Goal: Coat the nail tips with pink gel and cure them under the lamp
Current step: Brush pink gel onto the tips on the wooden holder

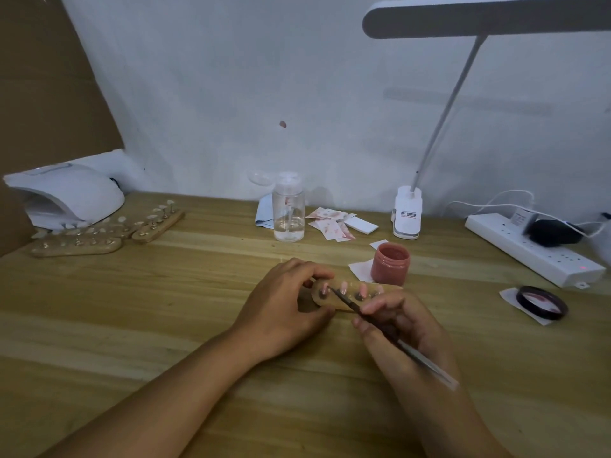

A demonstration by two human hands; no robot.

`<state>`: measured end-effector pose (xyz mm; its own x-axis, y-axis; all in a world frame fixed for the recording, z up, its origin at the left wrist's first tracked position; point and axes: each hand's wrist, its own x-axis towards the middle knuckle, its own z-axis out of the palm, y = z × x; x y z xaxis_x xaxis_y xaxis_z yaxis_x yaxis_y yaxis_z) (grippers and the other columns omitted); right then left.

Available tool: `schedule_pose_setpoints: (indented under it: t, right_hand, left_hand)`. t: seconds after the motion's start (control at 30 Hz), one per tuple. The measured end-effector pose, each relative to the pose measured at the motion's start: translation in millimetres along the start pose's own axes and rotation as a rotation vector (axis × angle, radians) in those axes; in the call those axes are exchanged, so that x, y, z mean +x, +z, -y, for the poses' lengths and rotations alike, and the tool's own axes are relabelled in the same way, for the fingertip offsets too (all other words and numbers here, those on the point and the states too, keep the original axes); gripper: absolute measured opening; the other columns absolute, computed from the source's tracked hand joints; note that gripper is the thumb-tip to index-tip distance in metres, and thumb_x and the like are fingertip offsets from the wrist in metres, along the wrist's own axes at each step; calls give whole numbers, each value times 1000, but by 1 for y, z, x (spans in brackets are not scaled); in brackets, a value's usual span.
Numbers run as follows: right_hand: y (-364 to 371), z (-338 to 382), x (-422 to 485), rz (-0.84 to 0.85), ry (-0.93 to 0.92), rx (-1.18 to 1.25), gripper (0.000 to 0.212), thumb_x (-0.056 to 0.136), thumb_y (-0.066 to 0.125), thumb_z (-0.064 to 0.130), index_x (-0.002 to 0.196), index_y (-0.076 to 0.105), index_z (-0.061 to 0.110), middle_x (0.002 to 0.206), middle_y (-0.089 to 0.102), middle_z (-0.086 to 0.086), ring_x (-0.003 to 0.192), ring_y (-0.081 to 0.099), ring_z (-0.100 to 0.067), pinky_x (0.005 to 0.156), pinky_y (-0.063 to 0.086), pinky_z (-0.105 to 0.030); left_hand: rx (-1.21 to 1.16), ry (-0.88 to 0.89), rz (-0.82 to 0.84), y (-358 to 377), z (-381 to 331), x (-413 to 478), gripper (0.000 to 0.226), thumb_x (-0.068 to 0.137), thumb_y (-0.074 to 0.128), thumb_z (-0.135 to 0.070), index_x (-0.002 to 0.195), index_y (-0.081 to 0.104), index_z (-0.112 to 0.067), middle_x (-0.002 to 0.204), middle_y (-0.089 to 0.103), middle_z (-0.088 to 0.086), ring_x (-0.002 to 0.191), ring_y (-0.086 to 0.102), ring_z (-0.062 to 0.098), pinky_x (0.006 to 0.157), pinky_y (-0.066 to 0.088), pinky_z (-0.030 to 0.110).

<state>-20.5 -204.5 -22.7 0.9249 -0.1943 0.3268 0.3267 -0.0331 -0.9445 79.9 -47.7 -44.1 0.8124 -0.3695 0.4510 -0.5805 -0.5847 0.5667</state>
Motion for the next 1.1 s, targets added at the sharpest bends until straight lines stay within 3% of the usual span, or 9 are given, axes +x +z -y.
schedule_pose_setpoints:
  t: [0.2,0.37,0.47,0.53,0.6,0.7,0.83,1.0,1.1]
  right_hand:
    - [1,1,0,-58,-48,16,18,77,63,-22,84,60,-5,91,73,-12,82,69,-9,73,50,-12]
    - [-9,20,1,-117,-50,42,10,85,60,-6,90,63,3,84,75,-3,76,70,-8,67,53,-15]
    - [-27,32,28,-206,30,-73,8,86,62,5,91,61,11,75,74,3,66,67,-2,59,48,-11]
    - [-44,33,56,-257,143,-229,11,80,67,19,89,62,14,70,72,10,72,66,-7,79,54,-29]
    - [-57,30,79,-247,205,-371,15,74,68,28,84,65,17,68,71,12,79,61,-11,77,49,-35]
    - [-62,19,98,-192,250,-487,20,71,72,35,79,67,17,69,70,9,79,59,-12,72,46,-34]
    - [-59,9,110,-138,289,-562,16,78,73,31,81,67,16,79,70,4,88,61,-14,82,50,-39]
    - [-46,21,79,-343,28,-468,12,80,61,27,76,59,16,61,62,15,61,55,3,57,43,-23]
    - [-24,17,35,-163,-171,-283,4,83,60,13,83,57,13,76,71,10,69,66,3,59,49,-10]
  left_hand:
    - [1,-11,4,-1,1,0,44,75,80,-32,116,64,-34,108,59,-17,100,55,2,88,49,31]
    - [21,-8,10,0,2,0,43,76,79,-32,117,64,-31,108,59,-17,100,55,1,89,48,29]
    - [16,-2,-1,0,2,-1,42,76,78,-34,115,64,-33,108,60,-18,100,55,0,88,48,27]
    - [20,-3,-7,0,2,-1,43,75,79,-34,116,64,-32,109,60,-18,102,55,1,89,48,27]
    - [18,0,-9,0,1,-1,45,75,79,-33,117,64,-31,110,61,-17,102,56,1,89,48,28]
    - [20,2,-11,0,0,-1,47,75,80,-34,119,64,-31,110,61,-17,101,55,1,89,48,28]
    - [16,1,-11,-1,-1,-1,48,75,79,-36,120,63,-33,109,61,-20,101,54,-2,89,48,27]
    - [8,6,-25,-1,-2,-1,47,74,79,-37,117,61,-36,107,61,-21,99,55,-3,86,49,25]
    - [22,5,-27,-1,-1,-2,43,74,77,-39,113,60,-38,106,60,-23,98,54,-4,83,48,23]
